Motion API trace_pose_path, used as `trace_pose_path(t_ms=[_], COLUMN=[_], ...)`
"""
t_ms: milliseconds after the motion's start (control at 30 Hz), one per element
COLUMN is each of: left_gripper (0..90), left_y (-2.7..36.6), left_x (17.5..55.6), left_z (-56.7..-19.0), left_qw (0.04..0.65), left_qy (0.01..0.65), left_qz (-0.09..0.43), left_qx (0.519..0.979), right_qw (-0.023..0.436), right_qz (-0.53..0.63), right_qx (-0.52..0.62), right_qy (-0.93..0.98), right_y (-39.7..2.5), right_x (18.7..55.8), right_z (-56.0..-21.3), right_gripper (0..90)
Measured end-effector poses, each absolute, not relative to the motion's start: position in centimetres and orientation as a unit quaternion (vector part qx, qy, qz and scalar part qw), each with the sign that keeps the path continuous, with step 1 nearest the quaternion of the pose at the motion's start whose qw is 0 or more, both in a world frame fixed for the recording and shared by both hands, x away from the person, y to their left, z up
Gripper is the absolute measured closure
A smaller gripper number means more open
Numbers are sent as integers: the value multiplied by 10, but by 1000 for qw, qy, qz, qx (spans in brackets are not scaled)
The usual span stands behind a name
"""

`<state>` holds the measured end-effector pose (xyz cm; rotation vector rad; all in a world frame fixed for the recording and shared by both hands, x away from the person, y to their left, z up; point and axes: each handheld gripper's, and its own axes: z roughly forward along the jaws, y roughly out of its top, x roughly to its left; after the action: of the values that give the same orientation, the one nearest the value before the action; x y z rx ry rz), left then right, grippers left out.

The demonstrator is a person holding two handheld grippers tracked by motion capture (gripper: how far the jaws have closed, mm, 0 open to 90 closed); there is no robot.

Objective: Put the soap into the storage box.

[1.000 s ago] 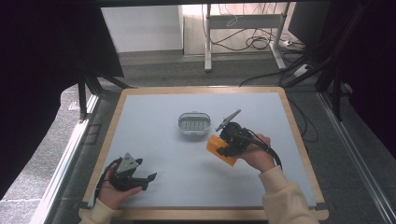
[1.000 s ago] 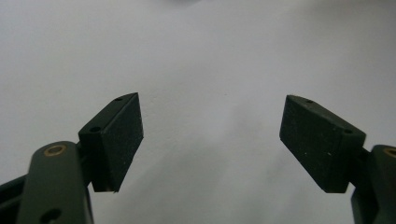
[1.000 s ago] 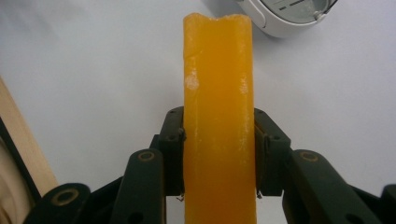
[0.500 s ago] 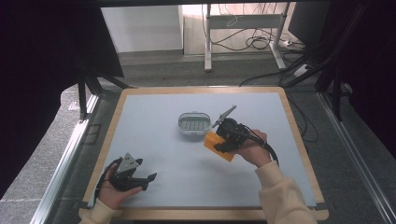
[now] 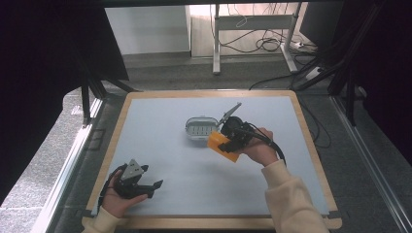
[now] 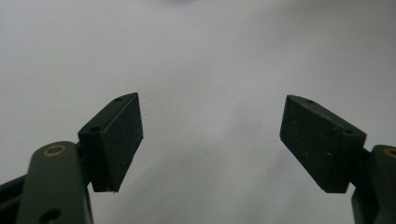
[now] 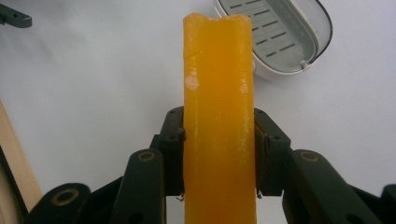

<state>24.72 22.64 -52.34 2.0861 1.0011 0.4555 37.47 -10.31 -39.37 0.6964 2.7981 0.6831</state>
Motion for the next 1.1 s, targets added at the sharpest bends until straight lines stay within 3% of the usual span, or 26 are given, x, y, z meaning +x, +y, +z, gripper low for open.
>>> trace_pose_path(t_ms=[1100], left_gripper=[209], left_y=[228], left_x=[247], left_z=[-523], left_qw=[383], left_qy=[395], left_qz=[178], left_qx=[816], right_qw=[94], right_qz=[237], right_qx=[216], right_qy=[943], right_y=[-98], right_x=[411], right_z=[-389], right_gripper=[617])
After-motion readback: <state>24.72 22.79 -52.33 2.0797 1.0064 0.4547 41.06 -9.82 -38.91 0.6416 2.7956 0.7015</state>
